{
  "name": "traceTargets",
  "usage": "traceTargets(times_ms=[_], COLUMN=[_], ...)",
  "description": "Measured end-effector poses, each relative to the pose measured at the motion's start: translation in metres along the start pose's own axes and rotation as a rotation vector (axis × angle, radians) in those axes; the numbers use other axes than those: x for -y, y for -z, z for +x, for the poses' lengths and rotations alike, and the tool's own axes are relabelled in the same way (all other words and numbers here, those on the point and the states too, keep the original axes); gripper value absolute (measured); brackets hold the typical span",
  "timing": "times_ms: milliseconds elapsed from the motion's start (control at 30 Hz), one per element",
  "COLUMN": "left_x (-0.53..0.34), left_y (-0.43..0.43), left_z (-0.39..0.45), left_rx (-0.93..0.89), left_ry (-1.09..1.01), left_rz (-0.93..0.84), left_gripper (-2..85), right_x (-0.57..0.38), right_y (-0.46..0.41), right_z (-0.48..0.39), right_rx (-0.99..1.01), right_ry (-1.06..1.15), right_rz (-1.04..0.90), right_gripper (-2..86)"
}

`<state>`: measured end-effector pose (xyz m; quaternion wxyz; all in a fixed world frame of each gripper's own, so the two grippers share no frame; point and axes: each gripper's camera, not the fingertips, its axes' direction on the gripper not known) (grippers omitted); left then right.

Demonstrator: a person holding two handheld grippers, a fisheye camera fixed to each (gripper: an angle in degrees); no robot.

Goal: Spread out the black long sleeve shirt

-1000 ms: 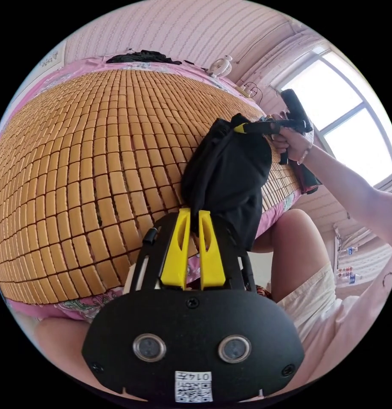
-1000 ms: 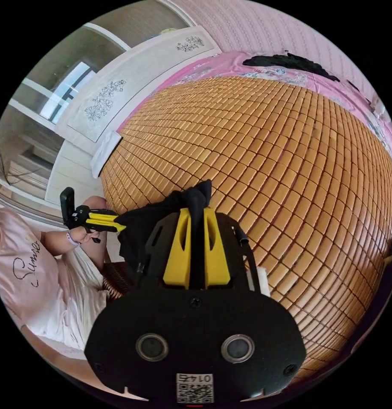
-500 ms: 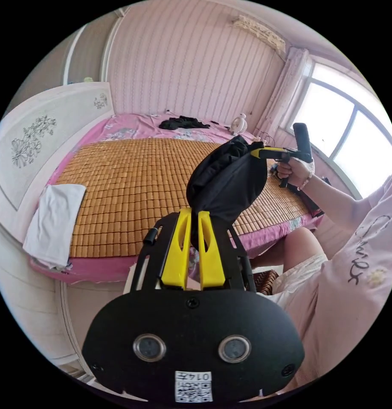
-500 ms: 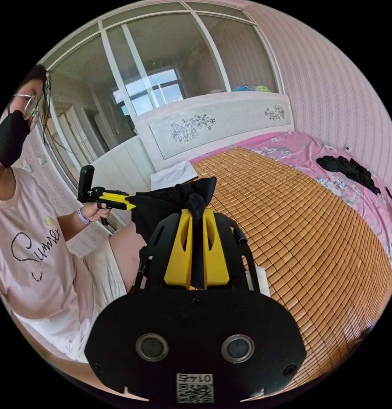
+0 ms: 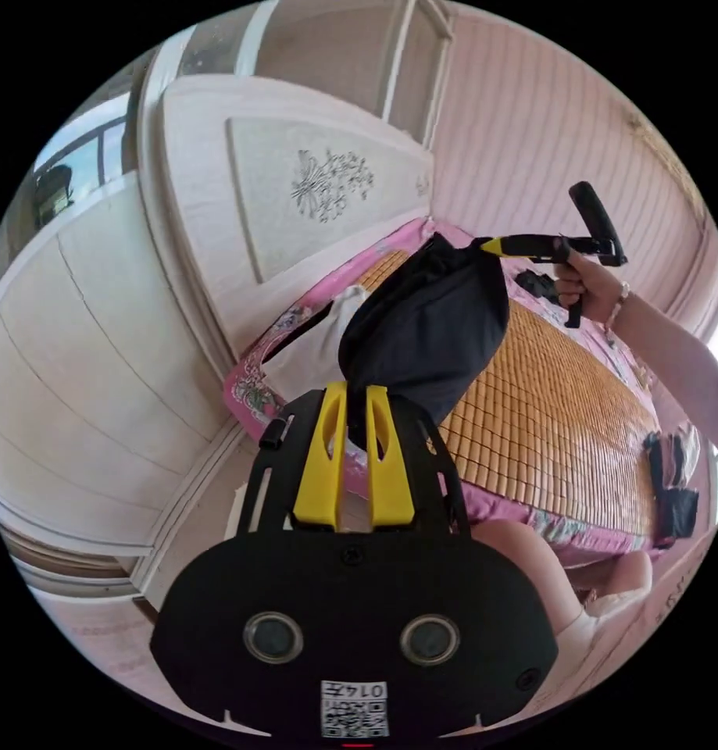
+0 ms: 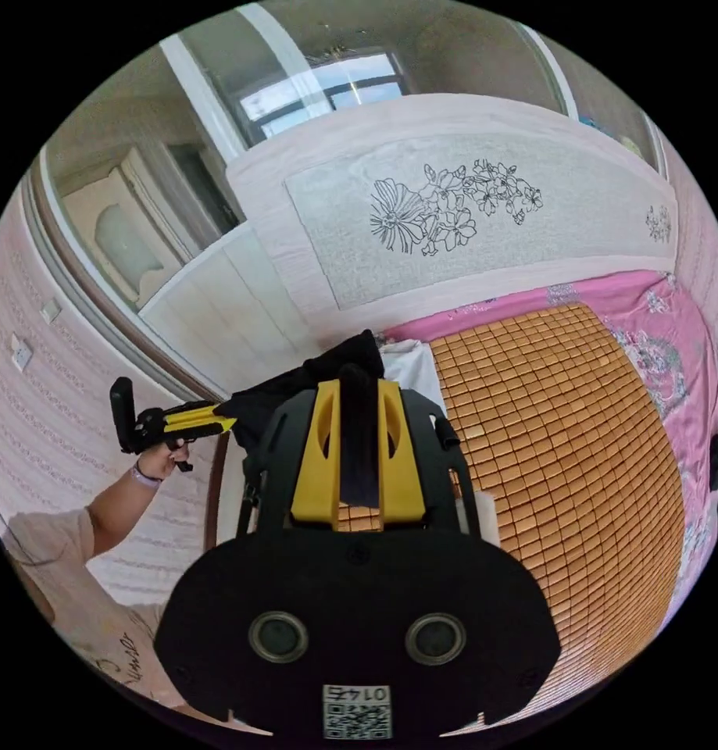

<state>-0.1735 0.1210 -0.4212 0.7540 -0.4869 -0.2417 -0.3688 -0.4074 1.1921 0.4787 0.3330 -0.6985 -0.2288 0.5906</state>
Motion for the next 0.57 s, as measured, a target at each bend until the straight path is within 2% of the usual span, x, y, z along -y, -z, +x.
traceTargets(times_ms=[67, 167, 233, 367, 500, 567], left_x=[0.003, -0.004, -0.013, -0.042, -0.069, -0.081], left_y=[-0.039, -0.075, -0.079, -0.039, -0.009, -0.001], left_z=[-0.034, -0.052, -0.05, 0.008, 0.103, 0.175], left_rx=[0.011, 0.085, 0.108, 0.056, -0.024, -0.17], left_ry=[0.126, 0.205, 0.221, 0.051, -0.198, -0.32], left_rz=[-0.037, -0.143, -0.17, -0.033, 0.03, 0.041], left_gripper=[4.6, 4.7, 3.0, -0.4, -0.5, 0.5], right_x=[0.002, -0.038, -0.108, -0.258, -0.44, -0.506], right_y=[-0.02, -0.025, -0.004, 0.069, 0.193, 0.246], right_z=[0.002, 0.003, 0.015, 0.033, 0.012, -0.014], right_rx=[-0.051, -0.063, -0.138, -0.29, -0.474, -0.576], right_ry=[-0.058, -0.009, -0.005, -0.139, -0.489, -0.61], right_rz=[-0.021, -0.061, -0.102, -0.129, -0.088, -0.044], right_gripper=[7.1, 7.5, 7.2, 6.4, 6.4, 6.6])
